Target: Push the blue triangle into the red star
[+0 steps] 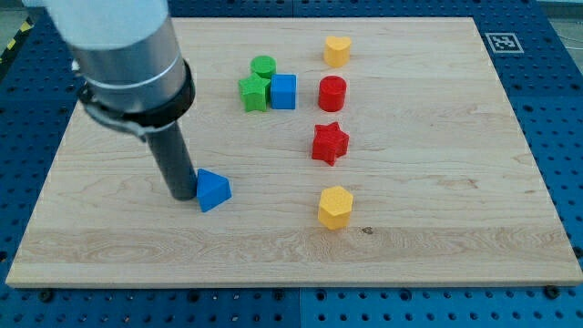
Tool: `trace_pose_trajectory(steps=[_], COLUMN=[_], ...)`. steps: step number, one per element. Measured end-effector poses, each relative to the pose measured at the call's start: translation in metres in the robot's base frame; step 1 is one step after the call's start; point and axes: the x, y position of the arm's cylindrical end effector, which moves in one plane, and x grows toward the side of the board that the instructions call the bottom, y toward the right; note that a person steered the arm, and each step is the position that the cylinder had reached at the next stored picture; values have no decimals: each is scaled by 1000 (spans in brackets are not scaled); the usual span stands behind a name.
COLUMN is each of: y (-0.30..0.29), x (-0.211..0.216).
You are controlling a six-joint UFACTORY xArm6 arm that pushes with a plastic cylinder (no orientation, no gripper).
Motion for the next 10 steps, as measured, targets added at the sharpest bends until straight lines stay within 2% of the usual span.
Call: trace_pose_trajectory(steps=[1,2,6,10], y=[0,1,-32,35], x=[-28,-38,35,24])
